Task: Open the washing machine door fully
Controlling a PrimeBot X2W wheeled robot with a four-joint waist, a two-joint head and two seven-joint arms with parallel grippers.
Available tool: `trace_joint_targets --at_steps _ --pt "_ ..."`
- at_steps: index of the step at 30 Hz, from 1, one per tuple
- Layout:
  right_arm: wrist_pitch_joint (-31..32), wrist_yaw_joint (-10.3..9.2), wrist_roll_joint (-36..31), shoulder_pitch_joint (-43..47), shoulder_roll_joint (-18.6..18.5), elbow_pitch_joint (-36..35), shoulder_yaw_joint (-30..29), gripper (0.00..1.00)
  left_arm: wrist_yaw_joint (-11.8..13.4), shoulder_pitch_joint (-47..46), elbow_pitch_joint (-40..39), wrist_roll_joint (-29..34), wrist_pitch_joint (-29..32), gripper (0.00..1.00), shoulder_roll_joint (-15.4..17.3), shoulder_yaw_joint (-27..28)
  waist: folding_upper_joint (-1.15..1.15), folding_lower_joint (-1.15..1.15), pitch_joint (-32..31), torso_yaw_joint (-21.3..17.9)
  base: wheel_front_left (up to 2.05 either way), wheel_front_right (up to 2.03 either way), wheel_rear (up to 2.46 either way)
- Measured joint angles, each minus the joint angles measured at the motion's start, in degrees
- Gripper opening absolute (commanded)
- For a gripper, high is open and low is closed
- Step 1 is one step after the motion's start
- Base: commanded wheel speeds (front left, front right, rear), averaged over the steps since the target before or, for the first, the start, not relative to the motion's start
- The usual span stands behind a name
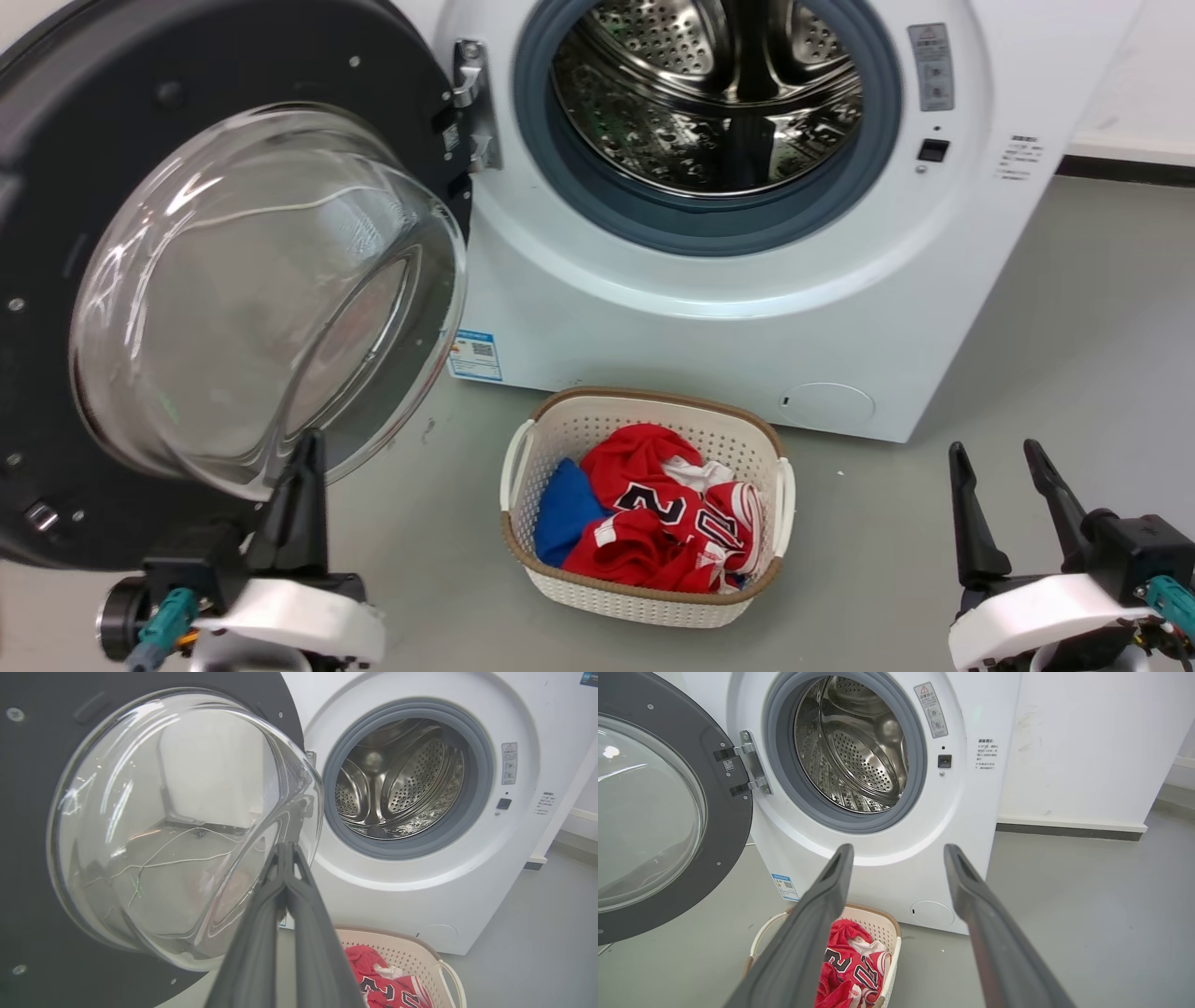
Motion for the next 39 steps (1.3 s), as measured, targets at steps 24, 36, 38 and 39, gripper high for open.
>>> trace_joint_targets --at_steps 24,36,38,39 --pt "0.37 0.0 -0.48 -1.43 -0.81 -0.24 4.2 1.0 -1.1 -4.7 11.51 2.67 -2.34 1.0 -2.81 -5.43 0.0 0.0 0.3 -12.53 0.0 0.0 0.0" --pt "-0.31 0.0 -0.51 -2.08 -0.77 0.01 4.34 1.0 -0.94 -5.58 13.12 2.88 -3.44 1.0 -3.18 -4.9 0.0 0.0 0.71 -11.62 0.0 0.0 0.0" --pt "-0.41 0.0 -0.51 -2.09 -0.76 0.01 4.37 1.0 -0.94 -5.65 13.0 3.11 -3.53 1.0 -3.16 -4.74 0.0 0.0 0.76 -11.49 0.0 0.0 0.0" --pt "-0.47 0.0 -0.51 -2.09 -0.76 0.02 4.35 1.0 -1.02 -5.73 13.04 3.19 -3.54 1.0 -3.13 -4.63 0.0 0.0 0.77 -11.44 0.0 0.0 0.0"
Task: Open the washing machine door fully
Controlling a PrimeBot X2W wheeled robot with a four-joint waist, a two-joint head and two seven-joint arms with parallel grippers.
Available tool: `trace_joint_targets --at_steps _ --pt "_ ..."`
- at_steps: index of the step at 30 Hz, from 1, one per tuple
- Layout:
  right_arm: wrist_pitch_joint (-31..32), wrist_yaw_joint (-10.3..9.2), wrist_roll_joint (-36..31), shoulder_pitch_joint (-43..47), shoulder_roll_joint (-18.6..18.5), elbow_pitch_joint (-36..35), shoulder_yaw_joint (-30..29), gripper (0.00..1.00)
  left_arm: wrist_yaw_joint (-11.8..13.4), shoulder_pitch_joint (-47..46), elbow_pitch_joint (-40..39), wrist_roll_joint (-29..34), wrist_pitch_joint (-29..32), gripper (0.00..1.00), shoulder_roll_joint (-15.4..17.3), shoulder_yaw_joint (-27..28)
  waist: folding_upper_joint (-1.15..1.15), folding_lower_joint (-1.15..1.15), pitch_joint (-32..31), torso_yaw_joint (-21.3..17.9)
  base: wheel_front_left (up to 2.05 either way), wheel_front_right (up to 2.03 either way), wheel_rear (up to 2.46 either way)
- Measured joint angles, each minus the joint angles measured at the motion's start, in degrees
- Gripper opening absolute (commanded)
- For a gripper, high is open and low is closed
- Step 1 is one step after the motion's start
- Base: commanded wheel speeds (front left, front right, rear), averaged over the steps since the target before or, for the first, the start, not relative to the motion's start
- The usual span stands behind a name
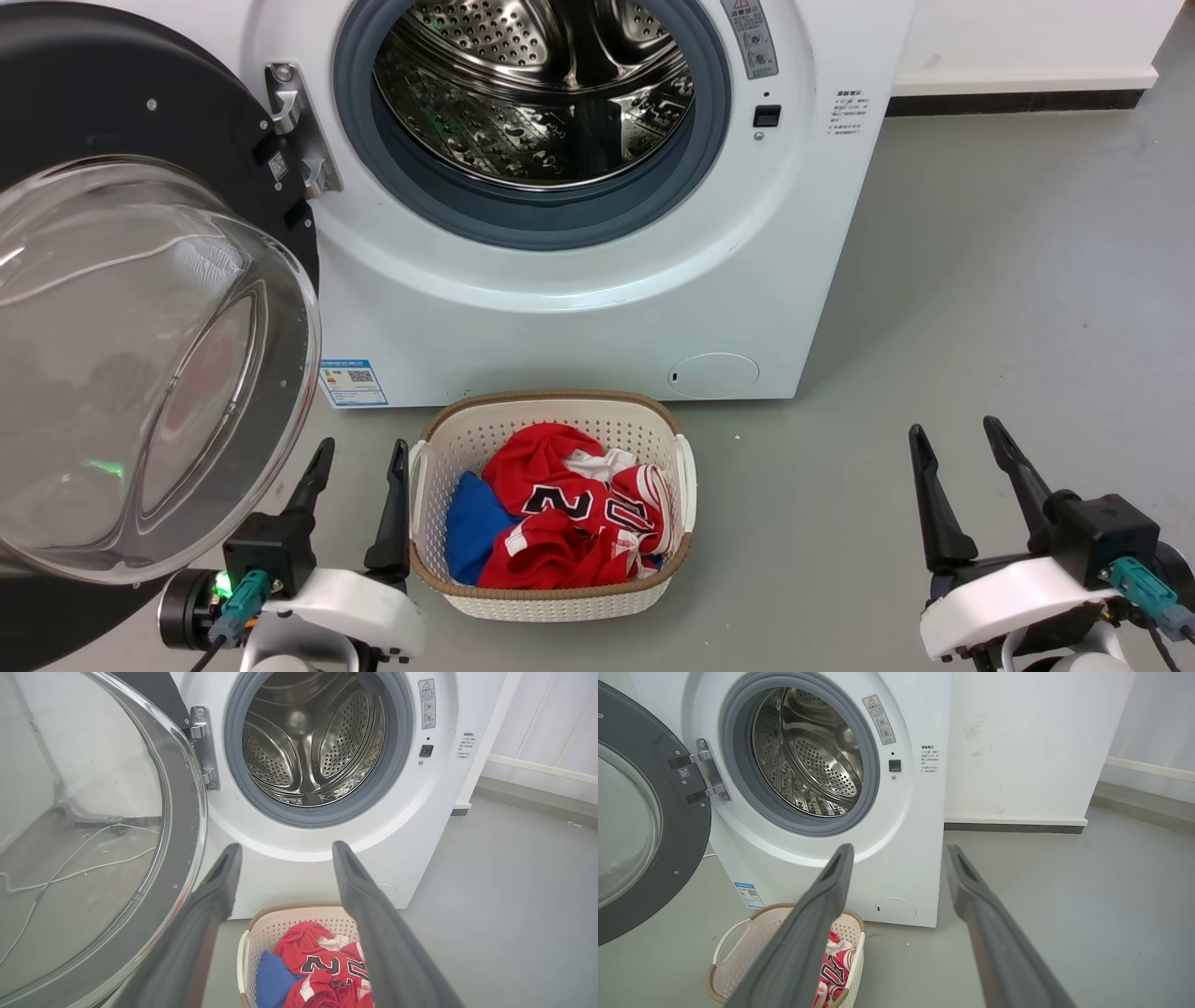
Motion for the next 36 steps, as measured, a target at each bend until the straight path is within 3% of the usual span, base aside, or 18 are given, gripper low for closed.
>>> trace_joint_targets --at_steps 21,22,26,36 --pt "-0.15 0.0 0.09 0.01 0.26 0.94 0.12 1.0 -0.16 -0.42 0.26 0.18 -0.09 1.0 0.15 0.76 0.0 0.0 -0.31 -0.43 0.0 0.0 0.0" --pt "-0.12 0.0 0.08 0.07 0.27 1.13 0.13 0.0 -0.16 -0.34 0.4 0.14 -0.04 0.0 0.09 0.69 0.0 0.0 -0.32 -0.44 0.0 0.0 0.0" --pt "0.21 0.0 0.74 1.52 0.32 3.03 0.14 0.0 -0.21 1.27 2.11 -0.62 0.51 0.0 -0.58 0.43 0.0 0.0 -0.33 -0.43 0.0 0.0 0.0" --pt "1.98 0.0 12.4 1.19 0.32 3.83 -0.51 0.0 -1.86 1.35 2.29 -10.18 3.19 0.0 -1.96 2.87 0.0 0.0 -0.41 -0.24 0.0 0.0 0.0"
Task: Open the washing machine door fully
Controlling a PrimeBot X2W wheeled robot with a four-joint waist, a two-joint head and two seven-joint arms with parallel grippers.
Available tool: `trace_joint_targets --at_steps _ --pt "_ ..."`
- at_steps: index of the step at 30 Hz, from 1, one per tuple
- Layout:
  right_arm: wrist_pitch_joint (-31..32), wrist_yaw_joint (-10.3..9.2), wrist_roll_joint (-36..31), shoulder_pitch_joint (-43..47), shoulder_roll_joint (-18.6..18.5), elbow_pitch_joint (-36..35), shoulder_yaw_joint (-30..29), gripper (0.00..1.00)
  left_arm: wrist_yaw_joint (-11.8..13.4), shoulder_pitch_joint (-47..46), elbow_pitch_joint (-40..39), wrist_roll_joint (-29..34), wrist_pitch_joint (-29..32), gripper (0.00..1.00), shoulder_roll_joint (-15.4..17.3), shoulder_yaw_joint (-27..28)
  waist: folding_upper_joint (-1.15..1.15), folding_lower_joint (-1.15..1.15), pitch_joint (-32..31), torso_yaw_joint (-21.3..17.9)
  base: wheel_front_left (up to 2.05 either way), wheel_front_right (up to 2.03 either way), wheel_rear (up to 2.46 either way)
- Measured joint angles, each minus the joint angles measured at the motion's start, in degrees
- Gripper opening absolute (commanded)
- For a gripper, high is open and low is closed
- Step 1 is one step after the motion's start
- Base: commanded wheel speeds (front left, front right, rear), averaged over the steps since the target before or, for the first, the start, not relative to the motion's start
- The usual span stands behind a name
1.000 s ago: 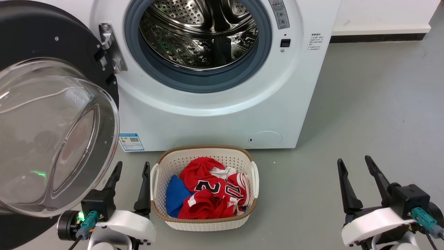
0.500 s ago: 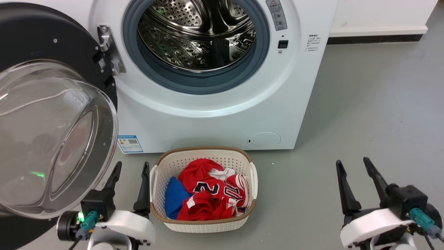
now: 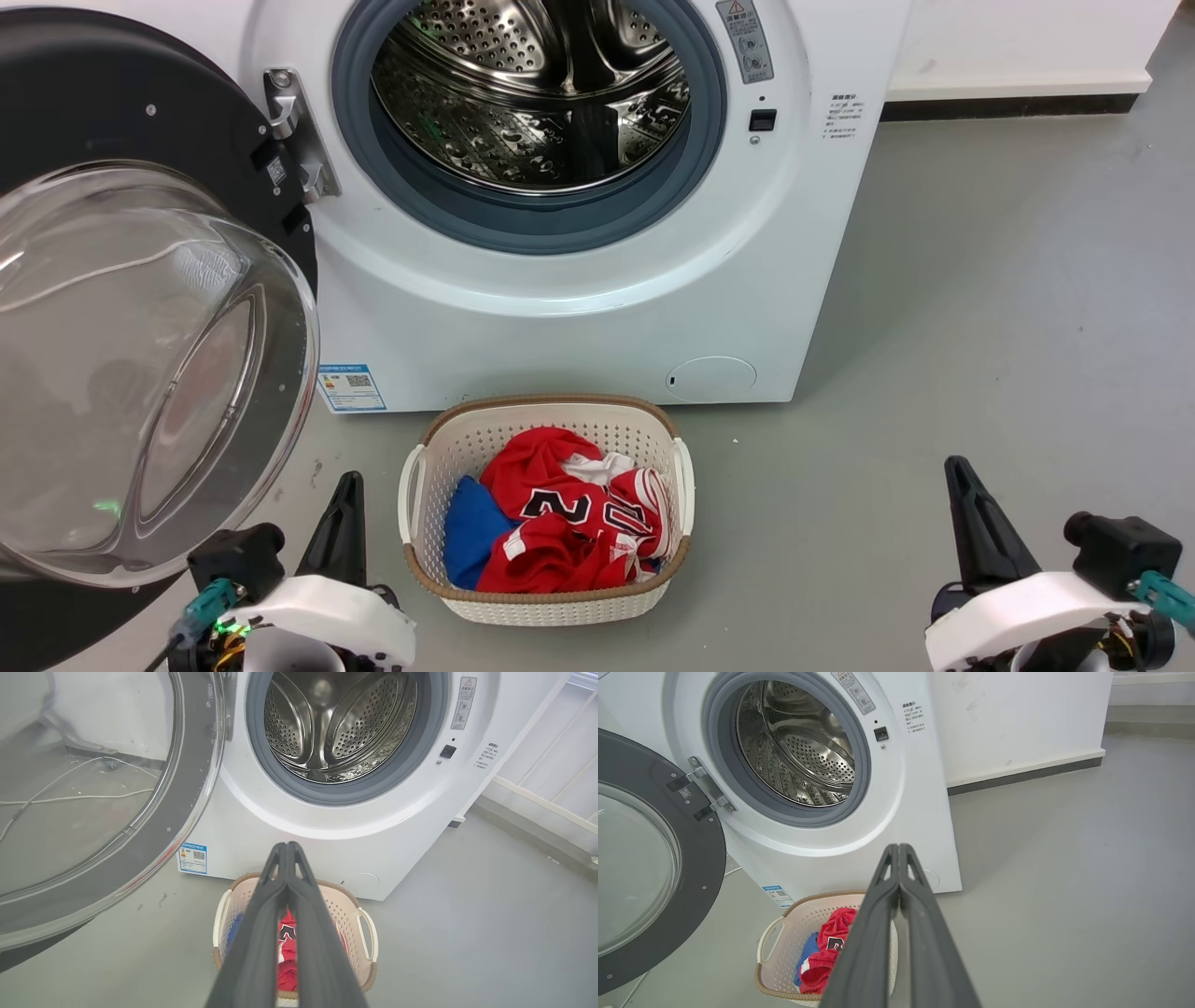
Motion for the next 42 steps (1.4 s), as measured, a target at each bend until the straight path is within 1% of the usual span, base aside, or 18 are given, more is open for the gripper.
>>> trace_joint_targets --at_steps 19,42 --pt "3.04 0.0 18.95 -1.26 -0.01 1.53 -1.37 0.0 -2.71 -0.13 -0.08 -15.89 4.55 0.0 -2.19 4.14 0.0 0.0 -0.15 0.34 0.0 0.0 0.0" --pt "6.12 -0.01 37.01 -2.75 -0.01 3.0 -2.87 0.0 -5.34 -0.92 -0.2 -31.1 8.98 0.0 -4.53 8.35 0.0 0.0 -0.33 0.74 0.0 0.0 0.0"
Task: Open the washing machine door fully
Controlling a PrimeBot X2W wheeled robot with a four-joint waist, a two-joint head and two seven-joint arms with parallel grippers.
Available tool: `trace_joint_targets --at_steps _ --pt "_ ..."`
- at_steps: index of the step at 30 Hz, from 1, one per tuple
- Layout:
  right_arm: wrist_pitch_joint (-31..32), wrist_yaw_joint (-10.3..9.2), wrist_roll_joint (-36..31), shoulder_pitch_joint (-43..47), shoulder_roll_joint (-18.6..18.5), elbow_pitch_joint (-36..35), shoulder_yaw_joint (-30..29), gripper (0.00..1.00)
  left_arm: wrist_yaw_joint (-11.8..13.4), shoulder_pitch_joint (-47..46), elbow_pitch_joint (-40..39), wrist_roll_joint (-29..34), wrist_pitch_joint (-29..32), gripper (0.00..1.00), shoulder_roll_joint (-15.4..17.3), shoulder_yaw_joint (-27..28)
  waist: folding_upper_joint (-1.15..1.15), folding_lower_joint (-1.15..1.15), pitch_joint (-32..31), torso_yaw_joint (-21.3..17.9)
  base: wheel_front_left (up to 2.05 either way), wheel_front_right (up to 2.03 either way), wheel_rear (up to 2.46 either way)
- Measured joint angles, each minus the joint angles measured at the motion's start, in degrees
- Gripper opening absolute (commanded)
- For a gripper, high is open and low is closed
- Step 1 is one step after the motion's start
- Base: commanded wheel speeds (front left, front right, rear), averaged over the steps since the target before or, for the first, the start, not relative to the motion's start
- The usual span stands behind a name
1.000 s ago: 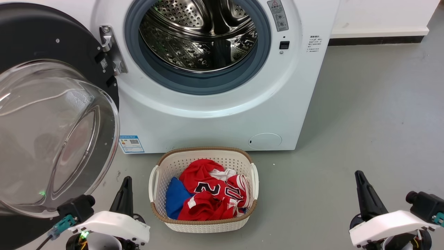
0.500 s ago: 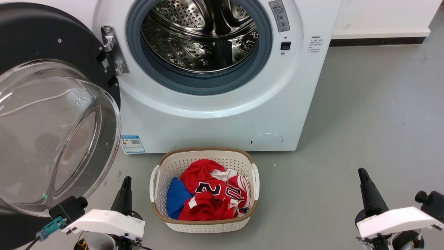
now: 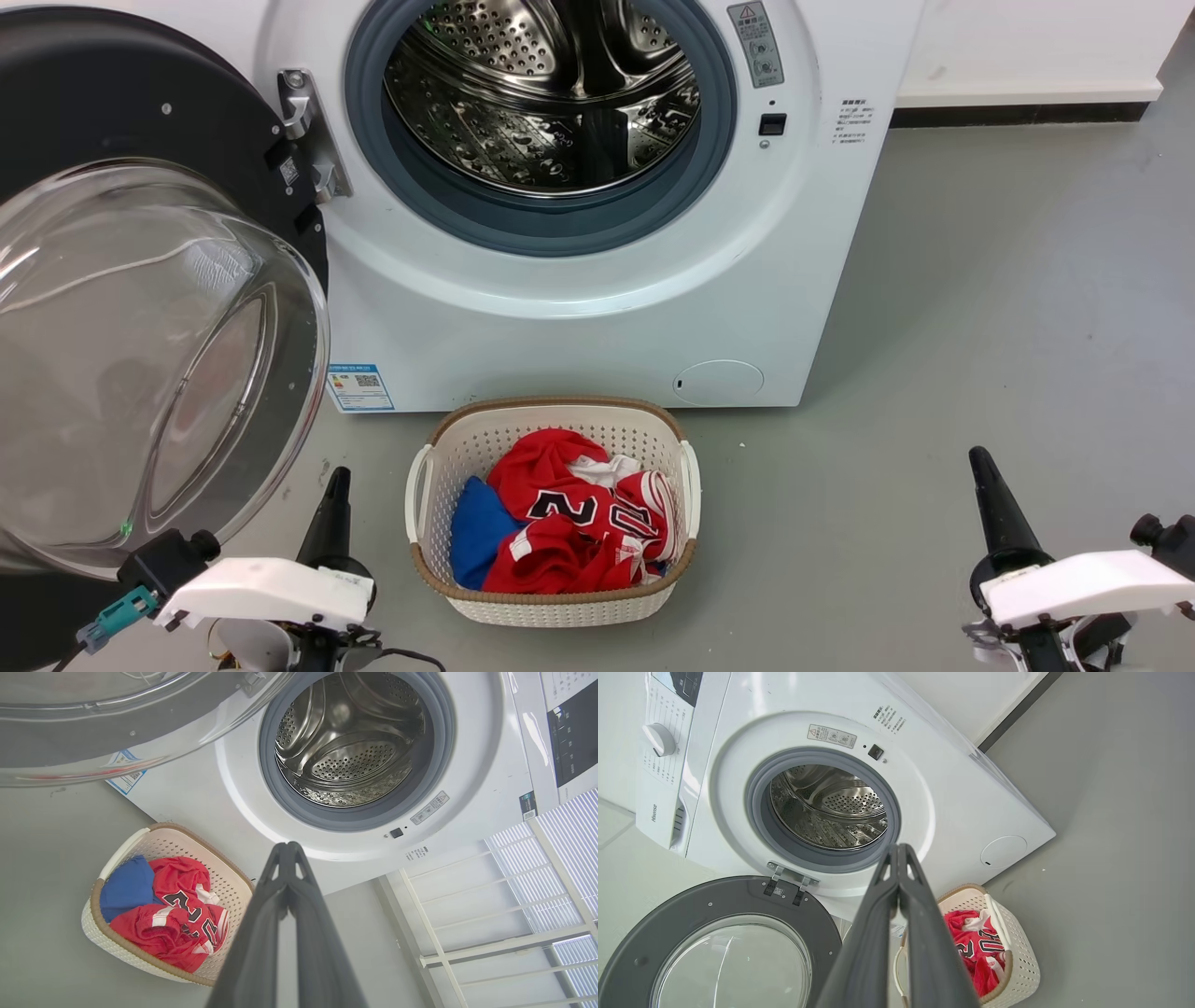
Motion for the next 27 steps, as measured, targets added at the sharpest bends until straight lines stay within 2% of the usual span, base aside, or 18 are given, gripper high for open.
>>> trace_joint_targets --at_steps 27 --pt "2.91 0.0 16.6 -1.29 0.02 1.29 -1.44 0.0 -2.34 -0.32 -0.08 -14.1 4.04 0.0 -2.02 3.82 0.0 0.0 -0.21 0.47 0.0 0.0 0.0"
